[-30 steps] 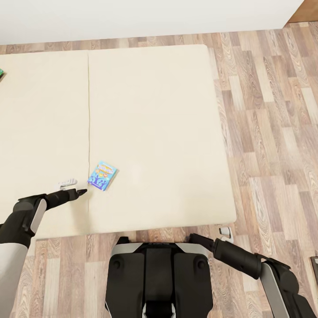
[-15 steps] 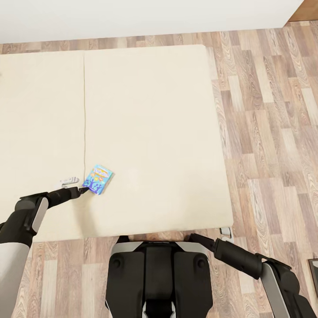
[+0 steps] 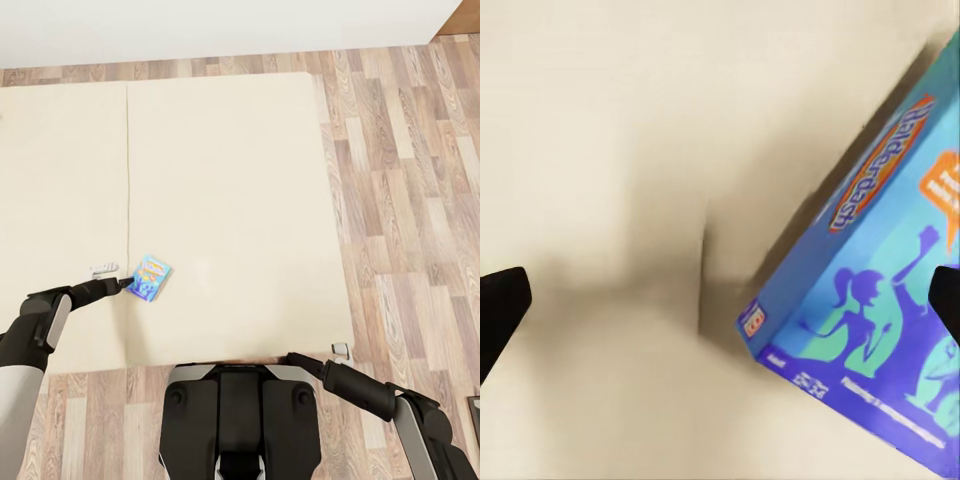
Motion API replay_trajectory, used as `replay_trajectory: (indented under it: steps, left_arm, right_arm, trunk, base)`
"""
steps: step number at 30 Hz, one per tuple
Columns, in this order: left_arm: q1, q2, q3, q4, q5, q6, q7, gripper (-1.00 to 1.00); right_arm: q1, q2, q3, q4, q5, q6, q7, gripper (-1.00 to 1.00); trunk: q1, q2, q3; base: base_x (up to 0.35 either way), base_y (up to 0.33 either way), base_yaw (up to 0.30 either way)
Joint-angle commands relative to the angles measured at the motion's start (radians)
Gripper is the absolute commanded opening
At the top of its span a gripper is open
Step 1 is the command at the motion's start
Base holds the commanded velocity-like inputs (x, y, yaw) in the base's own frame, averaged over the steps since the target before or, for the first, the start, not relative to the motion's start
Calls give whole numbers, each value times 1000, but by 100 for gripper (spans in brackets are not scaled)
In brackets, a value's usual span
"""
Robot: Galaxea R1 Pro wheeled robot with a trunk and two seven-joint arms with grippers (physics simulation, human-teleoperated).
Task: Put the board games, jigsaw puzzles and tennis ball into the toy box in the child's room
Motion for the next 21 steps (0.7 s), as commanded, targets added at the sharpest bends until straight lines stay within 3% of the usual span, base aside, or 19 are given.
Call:
replay_trajectory:
  steps: [1,12,21]
  left_arm:
    - [0,0,1,-4,9,9,-1,100]
    - [0,-3,1,-22,10,13,-3,100]
    - [0,-29,-15,-23,11,20,-20,100]
  right_arm:
    - [0,0,-1,0,-1,5,2,100]
    - [0,0,-1,0,-1,4,2,100]
    - [0,0,-1,0,-1,4,3,100]
  trunk:
    - [1,-1,-1]
    - [1,-1,-1]
    - [1,-1,-1]
  base:
    - [74,15,0]
    - [19,4,0]
    - [32,0,0]
